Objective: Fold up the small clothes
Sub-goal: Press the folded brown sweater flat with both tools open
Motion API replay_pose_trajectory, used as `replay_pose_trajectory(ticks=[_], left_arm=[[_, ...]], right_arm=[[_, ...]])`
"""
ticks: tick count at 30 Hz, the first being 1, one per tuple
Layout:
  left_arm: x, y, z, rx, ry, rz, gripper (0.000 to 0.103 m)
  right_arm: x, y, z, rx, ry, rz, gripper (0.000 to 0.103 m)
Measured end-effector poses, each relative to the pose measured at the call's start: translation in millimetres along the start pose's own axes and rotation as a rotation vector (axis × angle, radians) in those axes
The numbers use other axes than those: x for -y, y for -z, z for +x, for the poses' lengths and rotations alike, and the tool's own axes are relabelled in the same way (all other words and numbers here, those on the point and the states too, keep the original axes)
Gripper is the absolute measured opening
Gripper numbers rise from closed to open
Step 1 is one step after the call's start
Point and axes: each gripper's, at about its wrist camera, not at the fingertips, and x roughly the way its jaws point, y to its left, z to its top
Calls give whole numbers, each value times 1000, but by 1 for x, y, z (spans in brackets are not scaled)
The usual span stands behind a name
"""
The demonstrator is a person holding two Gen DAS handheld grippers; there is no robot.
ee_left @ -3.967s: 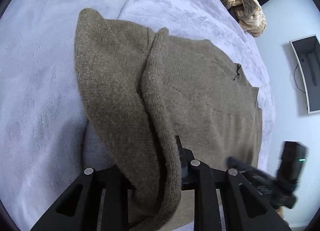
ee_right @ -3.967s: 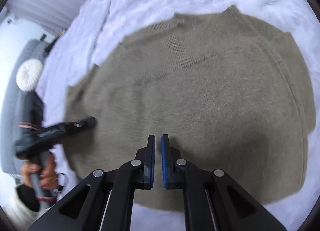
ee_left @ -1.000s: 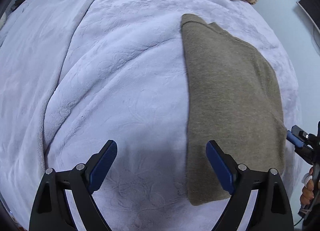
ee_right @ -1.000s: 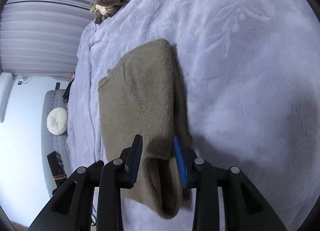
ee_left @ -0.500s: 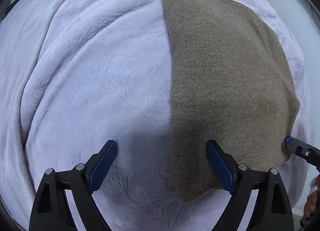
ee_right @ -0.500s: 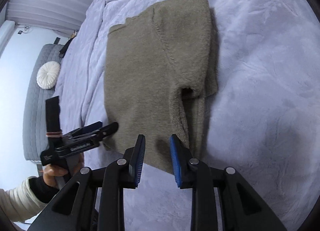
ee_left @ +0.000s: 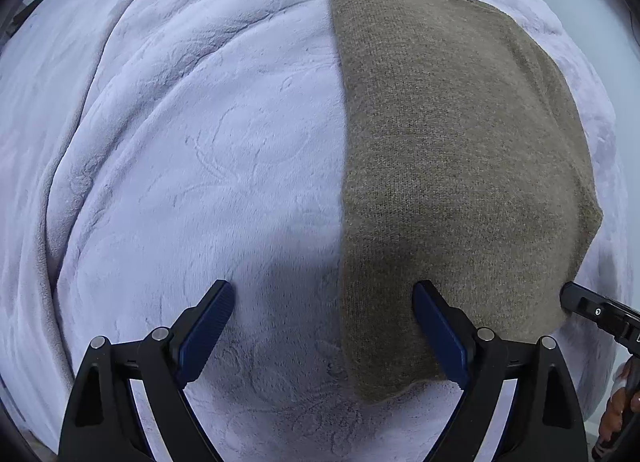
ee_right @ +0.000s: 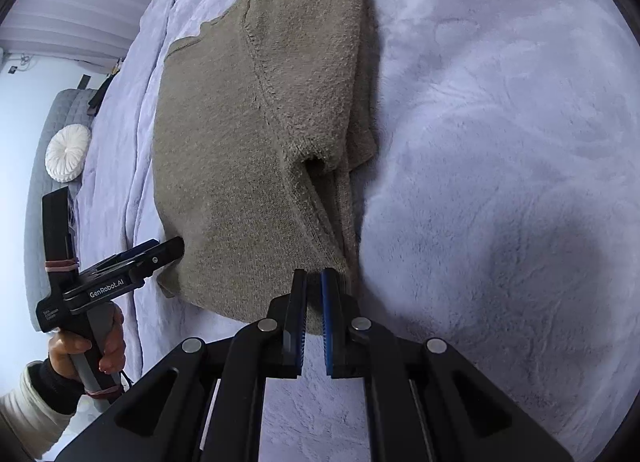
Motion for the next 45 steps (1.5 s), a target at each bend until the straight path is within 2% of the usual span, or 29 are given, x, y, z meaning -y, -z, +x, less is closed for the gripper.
replay_pose_trajectory(ticks=[11, 17, 18, 19, 21, 23, 24, 25, 32, 39, 42, 45], left_arm=[[9, -1, 1, -3, -17, 3, 92], [10, -2, -1, -9, -20, -11, 92], [10, -2, -1, -9, -22, -12, 92], [11, -2, 0, -7, -22, -12, 92], [10, -3, 1, -6, -21, -15, 92], [9, -3, 3, -8, -19, -25, 93], [8, -3, 3, -9, -33, -30, 101], [8, -3, 4, -7, -52, -30, 102], [7, -9, 9, -28, -35, 1, 102], [9, -15, 3, -2, -68, 33, 102], [10, -18, -5, 34, -78, 73, 102], [10, -22, -9, 25, -68, 101, 102]], right_arm=[[-1, -4, 3, 1, -5, 37, 7], [-9, -17, -22, 92, -34, 22, 12], [-10, -21, -24, 107, -28, 24, 20], [-9, -26, -26, 120, -16, 28, 37], [-7, -35, -29, 143, 4, 42, 56], [-5, -41, -28, 144, 9, 57, 56], [-3, -43, -28, 143, 13, 62, 56], [0, -44, -27, 139, 22, 67, 56], [14, -40, -20, 117, 16, 135, 57], [12, -42, -21, 115, 26, 129, 58], [14, -41, -20, 112, 24, 134, 61], [13, -42, -19, 106, 21, 124, 63]])
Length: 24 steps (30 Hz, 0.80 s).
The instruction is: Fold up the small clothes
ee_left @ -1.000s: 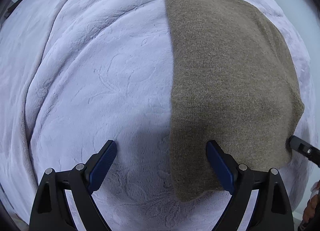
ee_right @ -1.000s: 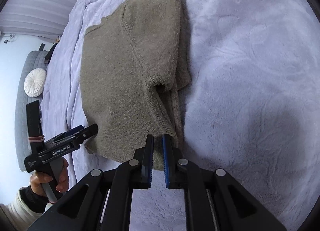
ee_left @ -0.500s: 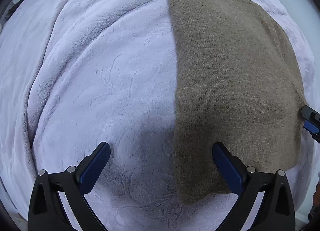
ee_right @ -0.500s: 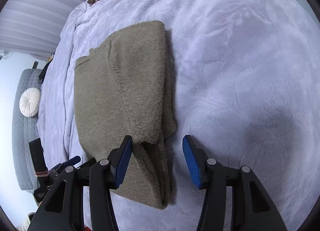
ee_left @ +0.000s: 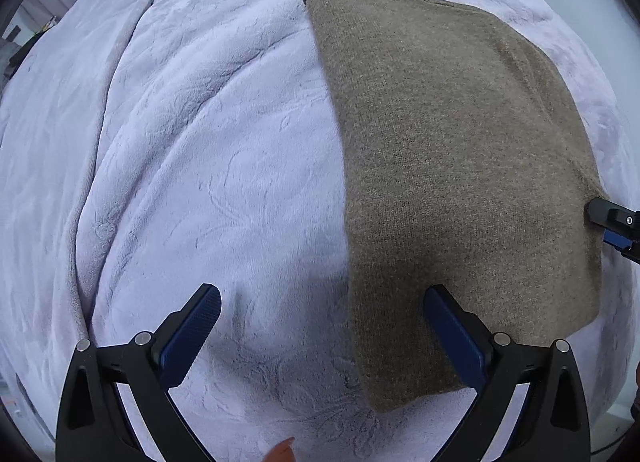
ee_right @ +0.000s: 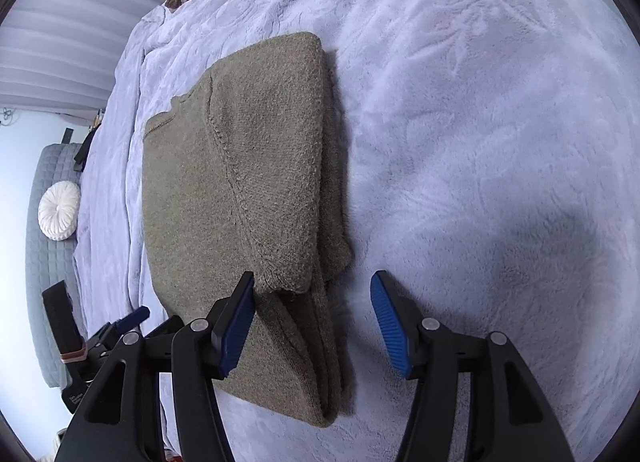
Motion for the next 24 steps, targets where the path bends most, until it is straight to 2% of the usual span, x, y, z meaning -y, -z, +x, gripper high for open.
replay_pose_trajectory(ticks=[2, 5, 7, 10, 13, 15, 18, 20, 24], left_arm=[[-6, -3, 2, -33, 66, -10, 102], [-19, -4, 11, -82, 88, -37, 102], [-25, -6, 16, -110, 135, -44, 102], [-37, -16, 3, -40, 177, -83, 102], [-48, -36, -12, 65, 230, -139, 102], [-48, -52, -13, 89, 236, -143, 102], [-35, -71, 3, 80, 262, -127, 102], [-21, -81, 20, 36, 297, -121, 102], [-1, -78, 40, -6, 397, -99, 102]], right_arm=[[0, -1, -1, -1, -7, -5, 65], [0, -4, -4, 10, -23, 1, 66], [3, -5, -6, 19, -44, 10, 70], [12, -10, -11, 31, -88, 34, 71], [23, -16, -14, 40, -132, 63, 71], [30, -23, -13, 41, -168, 82, 71], [33, -31, -7, 29, -222, 93, 71], [34, -39, 1, 8, -257, 97, 72], [31, -55, 19, -47, -300, 66, 72]])
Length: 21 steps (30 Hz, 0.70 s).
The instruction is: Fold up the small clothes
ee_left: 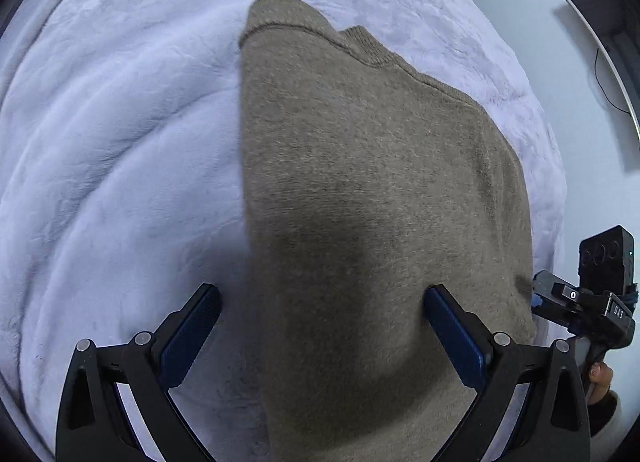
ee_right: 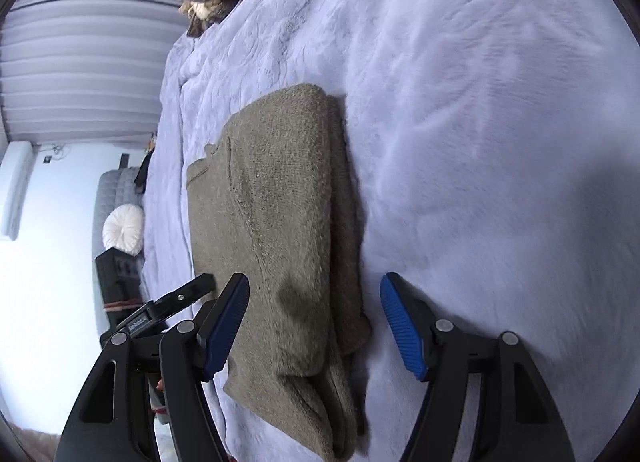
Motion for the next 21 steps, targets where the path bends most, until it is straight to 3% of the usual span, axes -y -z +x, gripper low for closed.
replay_pose_trajectory(ticks=[5, 10, 13, 14, 16, 18, 21], left_arm=[[6, -1, 11, -12, 75, -16, 102], [11, -6, 21, -25, 96, -9, 102], [11, -6, 18, -22, 103, -6, 102], [12, -4, 14, -13, 101, 0, 97], [10, 1, 7, 0, 101, 6, 87], [9, 3, -1, 12, 121, 6, 69], [7, 6, -14, 22, 149, 22, 55]], right_arm=[[-7, -14, 28, -79, -71, -26, 72], [-16, -21, 55, -107, -106, -53, 79], [-17, -20, 55, -105, -128, -33, 76], [-17, -20, 54, -105, -134, -22, 72], [-12, -18, 53, -113, -137, 14, 41], [-8, -16, 52, -110, -183, 49, 35], [-16, -9, 46, -87, -258, 64, 34]])
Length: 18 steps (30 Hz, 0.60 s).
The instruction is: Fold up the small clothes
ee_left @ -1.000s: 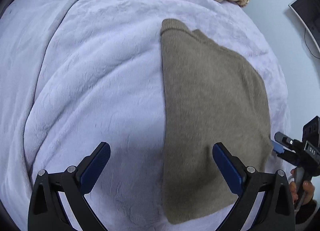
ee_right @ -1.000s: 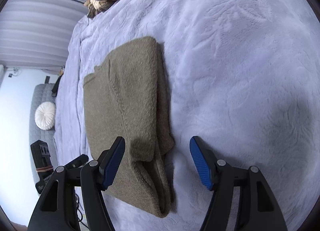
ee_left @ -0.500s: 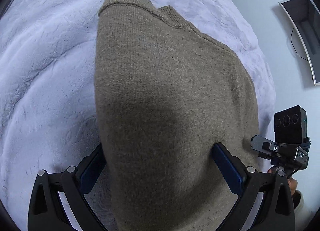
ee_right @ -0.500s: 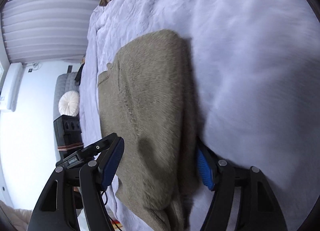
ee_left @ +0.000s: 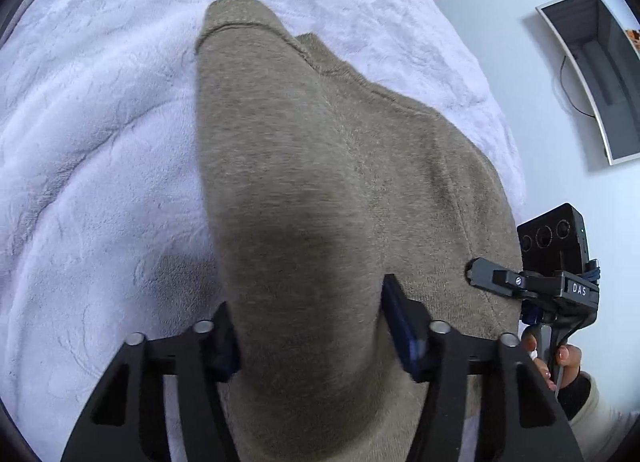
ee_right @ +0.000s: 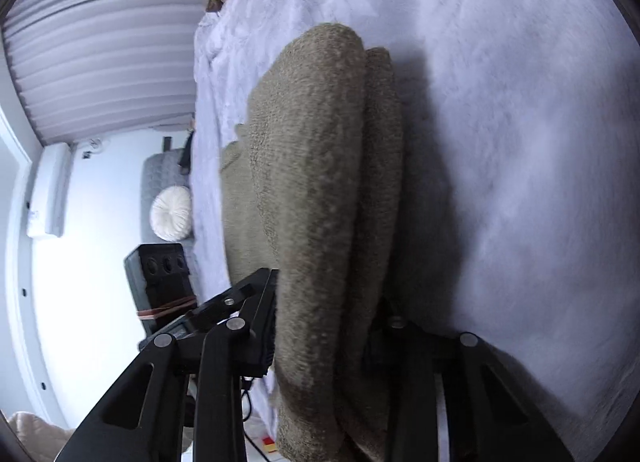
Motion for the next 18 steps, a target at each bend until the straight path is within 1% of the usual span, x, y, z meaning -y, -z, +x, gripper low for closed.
replay_pose_trajectory(ticks=[1, 4, 6, 10, 12, 15, 18], left_arm=[[0, 2, -6, 1, 8, 6, 55], [-2, 8, -26, 10, 25, 32, 55], [-11, 15, -49, 20, 39, 44, 55], [-23, 33, -81, 24, 69, 50, 55], [-33, 45, -99, 10, 64, 55, 55], [-53, 68, -126, -12, 35, 61, 55], [-78, 90, -146, -43, 8, 44, 55]], right_arm=[[-4, 4, 0, 7, -32, 7, 34], [-17, 13, 0, 26, -91, 13, 34], [-30, 25, 1, 40, -109, 13, 34], [-55, 52, 7, 57, -115, 4, 34], [-68, 72, 15, 61, -112, -2, 34], [-83, 102, 36, 58, -96, -1, 34], [-89, 133, 64, 44, -109, 42, 34]])
